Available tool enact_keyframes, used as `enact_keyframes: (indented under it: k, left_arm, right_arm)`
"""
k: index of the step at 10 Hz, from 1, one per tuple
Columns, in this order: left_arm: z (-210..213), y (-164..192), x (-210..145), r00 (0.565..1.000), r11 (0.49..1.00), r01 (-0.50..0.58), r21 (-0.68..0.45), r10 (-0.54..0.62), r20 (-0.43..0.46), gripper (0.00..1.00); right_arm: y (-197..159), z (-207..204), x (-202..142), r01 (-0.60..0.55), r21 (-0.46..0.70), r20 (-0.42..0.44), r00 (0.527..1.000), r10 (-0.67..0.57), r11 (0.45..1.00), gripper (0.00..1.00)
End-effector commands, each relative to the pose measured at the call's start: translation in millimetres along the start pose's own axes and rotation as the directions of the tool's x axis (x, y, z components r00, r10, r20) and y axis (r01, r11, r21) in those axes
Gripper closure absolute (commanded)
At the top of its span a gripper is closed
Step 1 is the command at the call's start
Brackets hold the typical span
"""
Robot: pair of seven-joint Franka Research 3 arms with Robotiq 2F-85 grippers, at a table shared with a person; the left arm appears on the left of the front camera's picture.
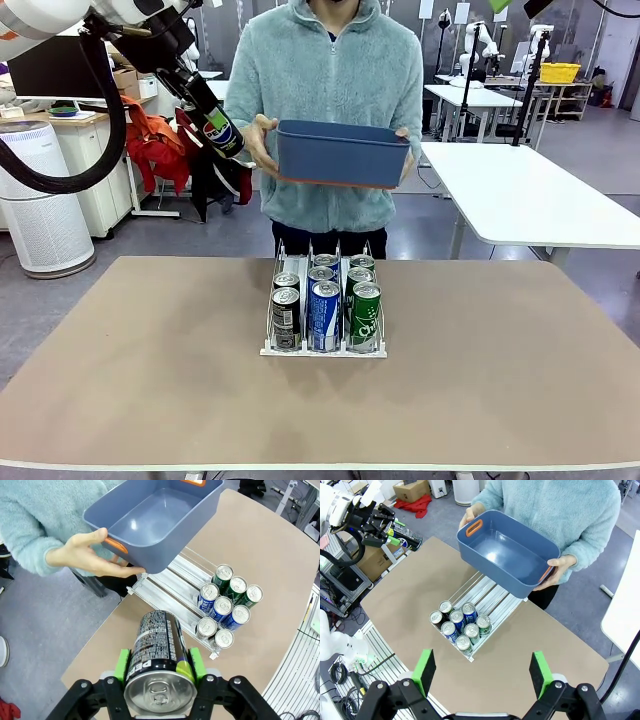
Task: Fill the beverage cans into the dispenser.
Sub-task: Place the picked Pepsi coke in the line of the Automatic Can Dispenser with the same cans.
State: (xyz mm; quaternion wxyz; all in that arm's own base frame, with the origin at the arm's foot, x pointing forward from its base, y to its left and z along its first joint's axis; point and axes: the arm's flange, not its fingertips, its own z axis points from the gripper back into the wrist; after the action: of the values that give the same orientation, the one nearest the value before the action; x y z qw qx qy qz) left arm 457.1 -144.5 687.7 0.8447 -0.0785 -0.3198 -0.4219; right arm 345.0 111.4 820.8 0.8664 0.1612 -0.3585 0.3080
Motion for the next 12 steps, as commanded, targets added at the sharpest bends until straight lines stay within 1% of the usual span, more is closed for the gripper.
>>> enact_keyframes:
  k: [1, 4, 5, 6, 7, 9, 10, 11, 12]
  left_arm:
    - [1.0, 1.2, -0.3, 1.000, 1.000, 0.018, -0.008, -0.018, 0.012, 0.61]
    - [1.0, 1.2, -0.3, 1.000, 1.000, 0.018, -0.008, -0.018, 0.012, 0.61]
    - [0.0, 0.0, 0.0, 1.000, 1.000, 0.000, 0.000, 0.000, 0.000, 0.42]
    - [-2.5, -23.5, 0.7, 0.996, 0.995, -0.083, 0.048, 0.084, -0.024, 0.42]
    - [-5.2, -43.8, -1.8, 0.991, 0.992, -0.118, 0.053, 0.121, -0.052, 0.42]
    - [-7.7, -80.9, -16.6, 0.985, 0.990, -0.126, 0.061, 0.132, -0.113, 0.42]
    - [-14.0, -105.7, -24.4, 0.984, 0.997, -0.081, -0.006, 0.079, -0.160, 0.42]
    - [-11.6, -116.1, -36.4, 0.986, 0.996, -0.037, -0.080, 0.024, -0.166, 0.42]
    - [-6.2, -130.3, -44.3, 0.989, 0.994, -0.012, -0.105, -0.004, -0.150, 0.42]
  right_arm:
    - [0.3, -0.5, -0.2, 0.000, -0.002, 0.004, 1.000, 0.000, 1.000, 0.00]
    - [0.3, -0.5, -0.2, 0.000, -0.002, 0.004, 1.000, 0.000, 1.000, 0.00]
    - [0.3, -0.5, -0.2, 0.000, -0.002, 0.004, 1.000, 0.000, 1.000, 0.00]
    - [0.3, -0.5, -0.2, 0.000, -0.002, 0.004, 1.000, 0.000, 1.000, 0.00]
    - [0.3, -0.5, -0.2, 0.000, -0.002, 0.004, 1.000, 0.000, 1.000, 0.00]
    - [0.3, -0.5, -0.2, 0.000, -0.002, 0.004, 1.000, 0.000, 1.000, 0.00]
    - [0.3, -0.5, -0.2, 0.000, -0.002, 0.004, 1.000, 0.000, 1.000, 0.00]
    - [0.3, -0.5, -0.2, 0.000, -0.002, 0.004, 1.000, 0.000, 1.000, 0.00]
    - [0.3, -0.5, -0.2, 0.000, -0.002, 0.004, 1.000, 0.000, 1.000, 0.00]
